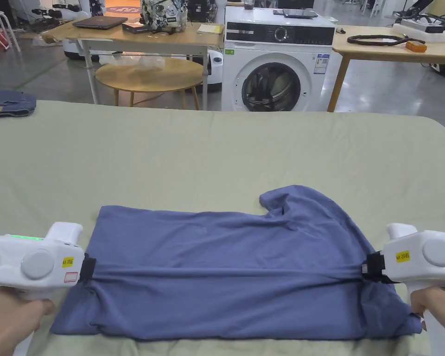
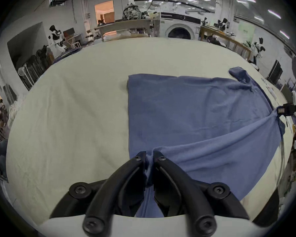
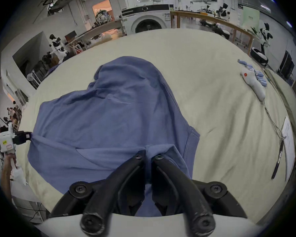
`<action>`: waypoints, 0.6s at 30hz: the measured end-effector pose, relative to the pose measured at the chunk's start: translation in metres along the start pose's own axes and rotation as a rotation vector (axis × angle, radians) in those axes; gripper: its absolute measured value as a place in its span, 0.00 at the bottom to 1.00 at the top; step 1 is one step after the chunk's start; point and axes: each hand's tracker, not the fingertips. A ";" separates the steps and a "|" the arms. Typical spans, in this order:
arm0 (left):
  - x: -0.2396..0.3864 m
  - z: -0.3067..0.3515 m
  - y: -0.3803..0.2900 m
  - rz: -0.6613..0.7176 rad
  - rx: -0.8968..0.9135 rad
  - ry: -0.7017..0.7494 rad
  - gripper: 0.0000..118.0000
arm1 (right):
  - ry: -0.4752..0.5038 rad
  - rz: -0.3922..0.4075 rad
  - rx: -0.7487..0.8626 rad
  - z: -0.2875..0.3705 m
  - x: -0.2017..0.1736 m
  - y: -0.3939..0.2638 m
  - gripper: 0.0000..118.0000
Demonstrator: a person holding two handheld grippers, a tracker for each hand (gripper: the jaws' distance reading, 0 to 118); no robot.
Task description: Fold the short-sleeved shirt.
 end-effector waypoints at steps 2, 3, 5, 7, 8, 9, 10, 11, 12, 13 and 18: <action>0.001 0.004 -0.001 -0.013 0.026 0.014 0.84 | -0.011 0.019 0.015 -0.005 0.006 -0.001 0.91; 0.003 0.011 -0.002 -0.020 0.044 0.061 0.84 | -0.050 0.031 0.023 -0.004 0.005 -0.003 0.92; 0.005 0.020 -0.002 -0.019 0.042 0.106 0.84 | -0.106 0.047 0.068 0.002 0.005 -0.006 0.92; 0.008 0.041 -0.002 0.024 0.109 0.133 0.84 | -0.102 0.032 0.124 0.014 0.007 -0.008 0.92; 0.010 0.051 -0.001 0.044 0.141 0.119 0.84 | -0.097 0.034 0.162 0.024 0.005 -0.007 0.92; 0.013 0.060 0.002 0.068 0.160 0.105 0.84 | -0.102 0.041 0.202 0.033 0.001 -0.007 0.92; 0.019 0.071 0.006 0.069 0.202 0.091 0.84 | -0.114 0.055 0.250 0.041 -0.003 -0.008 0.92; 0.025 0.082 0.009 0.064 0.241 0.079 0.84 | -0.116 0.067 0.292 0.051 -0.009 -0.006 0.92; 0.035 0.094 0.013 0.064 0.290 0.114 0.84 | -0.109 0.062 0.346 0.063 -0.017 -0.004 0.92; 0.046 0.107 0.018 0.049 0.357 0.124 0.84 | -0.085 0.066 0.390 0.075 -0.026 -0.001 0.92; 0.093 0.162 0.036 0.059 0.549 0.137 0.62 | -0.108 0.158 0.665 0.133 -0.085 -0.001 0.57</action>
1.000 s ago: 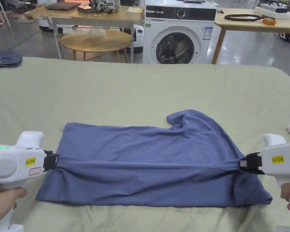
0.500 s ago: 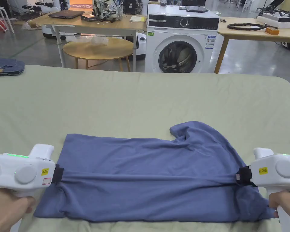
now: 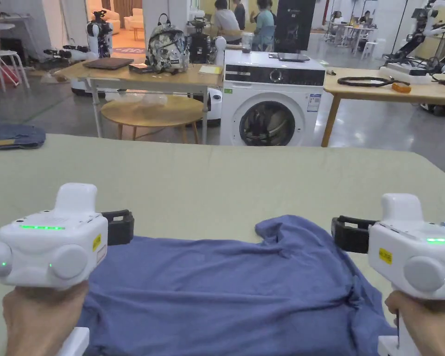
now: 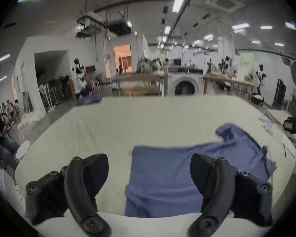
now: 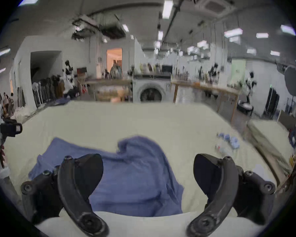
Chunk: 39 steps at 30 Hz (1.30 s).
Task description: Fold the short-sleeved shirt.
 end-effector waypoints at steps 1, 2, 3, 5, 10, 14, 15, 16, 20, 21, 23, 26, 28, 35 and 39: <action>0.002 -0.003 0.003 -0.006 0.034 0.006 0.40 | -0.006 0.019 0.044 0.007 -0.007 0.006 0.30; 0.010 0.005 0.008 -0.023 0.067 -0.003 0.07 | -0.021 0.032 0.096 0.015 -0.014 0.012 0.00; 0.017 0.012 0.010 -0.025 0.105 0.014 0.00 | -0.051 0.041 0.126 0.020 -0.020 0.015 0.00; 0.027 0.024 0.013 -0.034 0.159 -0.039 0.00 | -0.057 0.046 0.153 0.029 -0.029 0.018 0.00; 0.047 0.044 0.009 -0.108 0.213 -0.051 0.00 | -0.057 0.025 0.192 0.045 -0.042 0.008 0.00; 0.051 0.046 0.008 -0.132 0.220 -0.057 0.00 | -0.059 0.115 0.199 0.051 -0.053 0.004 0.04; 0.050 0.046 0.009 -0.128 0.215 -0.058 0.00 | -0.037 0.106 0.191 0.053 -0.051 0.006 0.25; 0.049 0.046 0.010 -0.122 0.209 -0.070 0.00 | -0.013 0.089 0.178 0.054 -0.047 0.008 0.59; 0.044 0.040 0.004 -0.137 0.183 -0.062 0.00 | 0.023 0.076 0.059 0.046 -0.013 -0.006 1.00; 0.042 0.039 0.002 -0.131 0.176 -0.061 0.00 | 0.043 0.056 -0.011 0.039 0.000 -0.018 1.00; 0.038 0.033 -0.004 -0.116 0.153 -0.055 0.00 | 0.028 0.011 -0.084 0.039 0.023 -0.045 1.00; 0.035 0.026 -0.014 -0.107 0.122 -0.044 0.00 | 0.004 0.030 -0.249 0.043 0.048 -0.091 1.00; 0.034 0.022 -0.023 -0.104 0.097 -0.044 0.00 | 0.002 0.001 -0.342 0.017 0.071 -0.131 0.99; 0.034 0.012 -0.054 -0.114 0.021 -0.041 0.05 | 0.000 -0.075 -0.453 -0.012 0.100 -0.190 0.27; 0.024 0.004 -0.073 -0.094 -0.024 -0.041 0.47 | 0.034 -0.094 -0.478 -0.023 0.096 -0.196 0.04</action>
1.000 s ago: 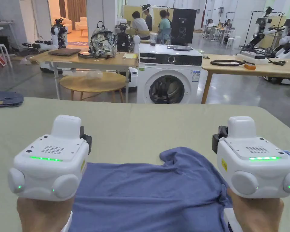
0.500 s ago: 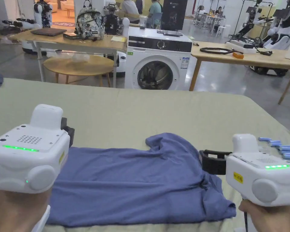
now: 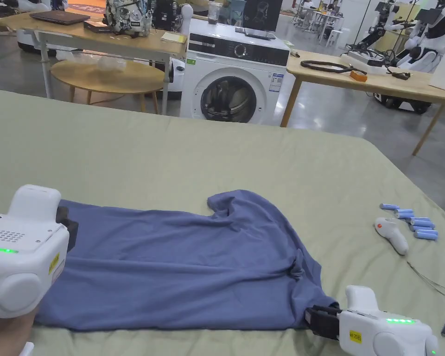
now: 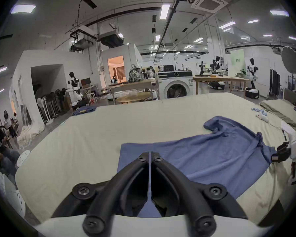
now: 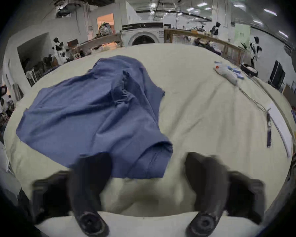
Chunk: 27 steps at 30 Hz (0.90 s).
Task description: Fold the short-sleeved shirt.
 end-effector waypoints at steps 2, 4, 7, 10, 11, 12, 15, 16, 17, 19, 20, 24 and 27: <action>-0.007 -0.001 -0.008 0.002 -0.024 0.005 0.77 | -0.030 0.042 0.045 0.000 -0.006 -0.001 0.04; -0.020 -0.005 -0.019 0.001 -0.087 0.017 0.78 | -0.037 0.061 0.045 0.001 -0.011 -0.001 0.04; -0.047 -0.006 -0.038 0.055 -0.138 0.019 0.78 | -0.038 0.050 0.060 0.009 -0.009 0.001 0.04; -0.080 -0.003 -0.058 0.071 -0.199 -0.003 0.78 | -0.032 0.054 0.094 0.020 -0.007 0.006 0.04; -0.089 -0.003 -0.065 0.054 -0.224 -0.032 0.78 | -0.030 0.056 0.100 0.023 -0.008 0.008 0.04; -0.098 -0.002 -0.074 0.003 -0.245 -0.059 0.78 | -0.033 0.060 0.101 0.020 -0.006 0.010 0.04; -0.112 0.000 -0.097 -0.045 -0.299 -0.074 0.78 | -0.031 0.074 0.107 0.015 -0.002 0.018 0.04; -0.114 -0.001 -0.105 -0.032 -0.288 -0.096 0.78 | -0.040 0.076 0.103 0.014 -0.002 0.020 0.04; -0.115 -0.002 -0.111 -0.035 -0.294 -0.107 0.78 | -0.048 0.080 0.106 0.016 -0.007 0.017 0.04; -0.111 -0.007 -0.124 -0.098 -0.325 -0.108 0.73 | -0.039 0.072 0.108 0.015 -0.005 0.017 0.04; -0.110 -0.010 -0.129 -0.122 -0.333 -0.109 0.67 | -0.042 0.070 0.107 0.014 -0.005 0.017 0.04; -0.105 -0.021 -0.138 -0.084 -0.355 -0.166 0.54 | -0.049 0.052 0.110 0.027 -0.015 0.012 0.04; -0.099 -0.022 -0.137 -0.098 -0.348 -0.167 0.40 | -0.053 0.051 0.108 0.036 -0.023 0.008 0.04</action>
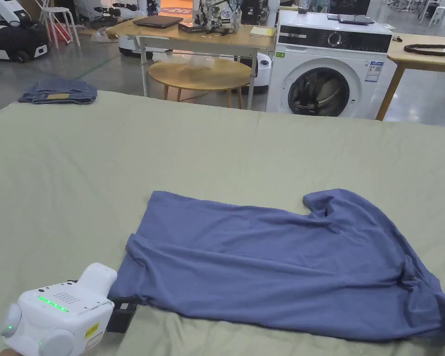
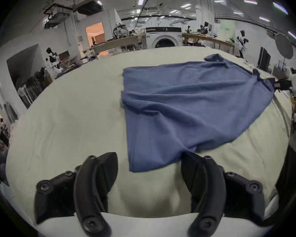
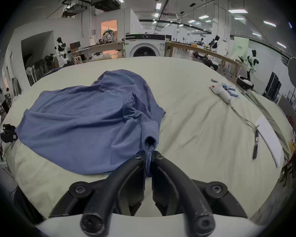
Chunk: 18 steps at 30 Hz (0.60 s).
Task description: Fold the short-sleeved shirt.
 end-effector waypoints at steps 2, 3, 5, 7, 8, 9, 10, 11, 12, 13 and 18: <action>0.000 0.001 0.001 -0.018 0.001 0.003 0.31 | 0.001 -0.002 0.004 0.002 0.002 0.001 0.04; -0.002 0.002 0.003 -0.015 0.009 -0.021 0.23 | -0.001 -0.001 0.006 0.003 0.001 0.001 0.04; -0.002 0.002 0.006 -0.016 0.014 -0.026 0.11 | 0.005 -0.004 0.015 0.006 0.000 0.001 0.04; -0.009 -0.005 0.005 -0.010 0.000 -0.043 0.06 | 0.006 -0.005 0.017 0.008 0.000 0.005 0.04; -0.010 -0.006 0.006 -0.013 -0.005 -0.049 0.06 | 0.008 -0.005 0.019 0.009 0.000 0.005 0.04; -0.009 -0.004 0.006 -0.013 0.000 -0.044 0.06 | 0.007 -0.005 0.021 0.011 -0.001 0.005 0.04; -0.010 0.000 0.007 -0.015 0.014 -0.047 0.05 | 0.006 -0.003 0.025 0.012 -0.001 0.007 0.04; -0.010 0.002 0.008 -0.012 0.024 -0.044 0.05 | 0.009 -0.004 0.029 0.014 -0.001 0.007 0.03; -0.009 0.006 0.010 0.000 0.037 -0.027 0.04 | 0.015 -0.009 0.039 0.018 -0.001 0.008 0.03; -0.010 0.010 0.014 0.016 0.042 -0.043 0.04 | 0.018 -0.013 0.046 0.021 -0.001 0.009 0.03; -0.010 0.023 0.025 0.037 0.081 -0.091 0.03 | 0.057 -0.030 0.058 0.034 -0.002 0.016 0.02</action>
